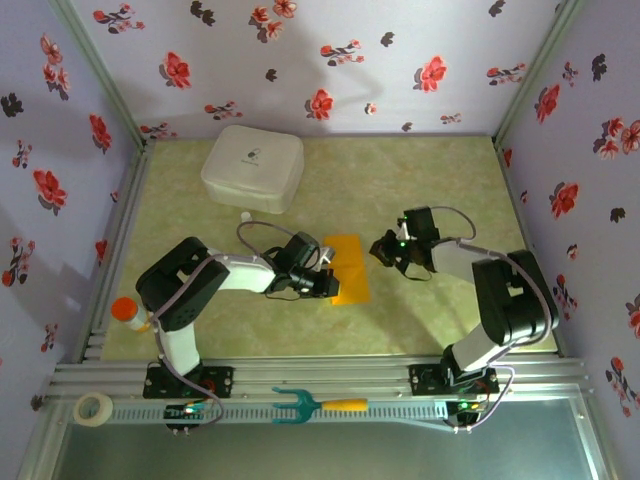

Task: Fold a paper plane with a square sheet of paper (pick it up from the middle)
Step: Fold the triangle a second time at the center of the table.

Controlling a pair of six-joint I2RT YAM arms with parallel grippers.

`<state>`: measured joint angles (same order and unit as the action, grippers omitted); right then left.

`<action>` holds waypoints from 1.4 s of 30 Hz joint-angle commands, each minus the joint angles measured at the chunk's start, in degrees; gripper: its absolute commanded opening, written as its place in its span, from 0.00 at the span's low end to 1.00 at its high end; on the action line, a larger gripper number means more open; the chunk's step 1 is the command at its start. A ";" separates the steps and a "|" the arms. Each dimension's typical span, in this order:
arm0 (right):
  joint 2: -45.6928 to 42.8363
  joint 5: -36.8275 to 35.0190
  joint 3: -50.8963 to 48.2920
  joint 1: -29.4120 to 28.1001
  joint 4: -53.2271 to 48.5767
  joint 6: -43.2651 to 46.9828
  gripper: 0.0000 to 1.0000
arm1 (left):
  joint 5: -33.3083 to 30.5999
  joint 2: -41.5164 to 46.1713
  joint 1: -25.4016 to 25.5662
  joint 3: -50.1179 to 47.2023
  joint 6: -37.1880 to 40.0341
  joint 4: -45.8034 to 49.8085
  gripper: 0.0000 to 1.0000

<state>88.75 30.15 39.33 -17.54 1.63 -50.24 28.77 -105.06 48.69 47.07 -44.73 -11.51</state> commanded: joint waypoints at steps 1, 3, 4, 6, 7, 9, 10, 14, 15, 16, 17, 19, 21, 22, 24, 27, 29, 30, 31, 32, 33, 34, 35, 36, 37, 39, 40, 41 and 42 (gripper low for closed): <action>-0.99 2.14 0.65 -4.07 -1.05 0.81 0.04 | -2.26 -1.52 0.27 -2.03 -0.01 6.41 0.00; 0.70 3.12 0.70 -6.82 -0.15 0.50 0.04 | -2.29 -1.42 0.27 -1.68 0.26 6.79 0.00; 1.71 2.97 0.75 -7.92 0.04 0.64 0.04 | -2.24 -1.39 0.27 -1.59 0.36 7.01 0.00; 3.37 1.10 0.49 -8.39 -0.71 0.93 0.03 | -2.30 -1.21 0.25 -1.62 0.36 7.20 0.00; 4.44 0.22 0.29 -8.02 -1.01 1.29 0.03 | -2.22 -1.04 0.29 -1.60 0.45 7.20 0.00; 5.75 -2.46 0.49 -7.60 -2.53 3.13 0.02 | -2.08 -0.63 0.27 -1.46 0.43 7.37 0.00; 6.32 -3.55 0.97 -7.60 -4.09 4.31 0.02 | -2.08 -0.40 0.27 -1.33 0.57 7.61 0.00; 6.93 -5.57 0.15 -6.99 -5.25 5.29 0.01 | -1.77 1.43 0.23 -0.63 1.09 8.71 0.00; 6.79 -5.57 -0.58 -6.74 -4.56 4.80 0.00 | -1.64 2.17 0.27 -0.17 1.17 9.32 0.00; 6.77 -5.11 -1.36 -6.65 -3.27 4.10 0.00 | -1.64 3.13 0.28 0.31 1.20 9.82 0.00; 6.87 -4.29 -1.87 -6.67 -2.17 3.69 0.00 | -1.70 3.98 0.34 1.02 1.06 10.28 0.00; 7.53 -3.40 -2.32 -6.65 -1.20 2.84 0.00 | -1.71 5.89 0.35 3.71 0.22 11.47 0.00; 7.43 -3.44 -2.89 -6.64 -0.40 2.14 0.00 | -1.72 6.48 0.44 6.20 -0.27 11.73 0.00; 7.35 -3.54 -3.19 -6.67 -0.07 1.87 0.00 | -1.70 6.17 0.42 7.34 -0.43 12.10 0.00; 7.23 -3.41 -3.31 -6.66 0.32 1.58 0.00 | -1.41 4.64 0.44 9.37 -0.17 12.79 0.00; 7.35 -3.37 -3.24 -6.63 0.25 1.55 0.00 | 0.00 1.08 0.50 11.75 -0.25 13.17 0.00; 7.34 -3.34 -3.22 -6.63 0.28 1.38 0.00 | 1.18 -1.06 0.52 13.28 -0.10 13.53 0.00; 7.23 -3.34 -3.29 -6.63 0.31 1.37 0.00 | 1.60 -1.94 0.60 13.92 0.04 13.52 0.00; 7.23 -3.41 -3.30 -6.65 0.42 1.24 0.00 | 1.75 -2.60 0.63 14.43 0.20 13.53 0.00; 7.31 -3.35 -3.28 -6.63 0.48 1.11 0.00 | 1.94 -3.10 0.70 14.91 0.42 13.54 0.00; 7.47 -3.30 -3.40 -6.63 0.63 0.95 0.00 | 1.96 -3.77 0.66 15.35 0.76 13.84 0.00; 7.41 -3.23 -3.48 -6.63 0.83 0.78 0.00 | 1.91 -4.54 0.67 15.74 1.08 14.34 0.00; 7.41 -3.19 -3.62 -6.65 0.90 0.76 0.00 | 1.90 -5.01 0.71 15.94 1.27 14.53 0.00; 7.44 -3.17 -3.60 -6.63 0.94 0.76 0.00 | 1.94 -5.61 0.73 15.85 1.31 14.42 0.00; 7.40 -3.18 -3.71 -6.67 0.86 0.74 0.00 | 1.88 -6.03 0.71 15.62 1.37 14.47 0.00; 7.53 -3.29 -3.70 -6.63 0.74 0.84 0.00 | 1.53 -6.55 0.84 14.48 1.32 14.63 0.00; 7.50 -3.22 -3.73 -6.67 0.75 0.84 0.00 | 0.96 -6.67 0.75 13.76 1.15 14.88 0.00; 7.38 -3.29 -3.81 -6.70 0.81 0.77 0.00 | 0.54 -6.70 0.83 13.14 1.06 15.22 0.00; 7.23 -3.18 -3.83 -6.72 0.83 0.75 0.00 | 0.17 -6.60 0.80 12.56 1.09 15.54 0.00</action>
<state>94.74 30.17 37.36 -24.62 5.13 -48.62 29.15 -111.18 49.21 61.01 -44.64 1.76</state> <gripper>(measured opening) 0.060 0.060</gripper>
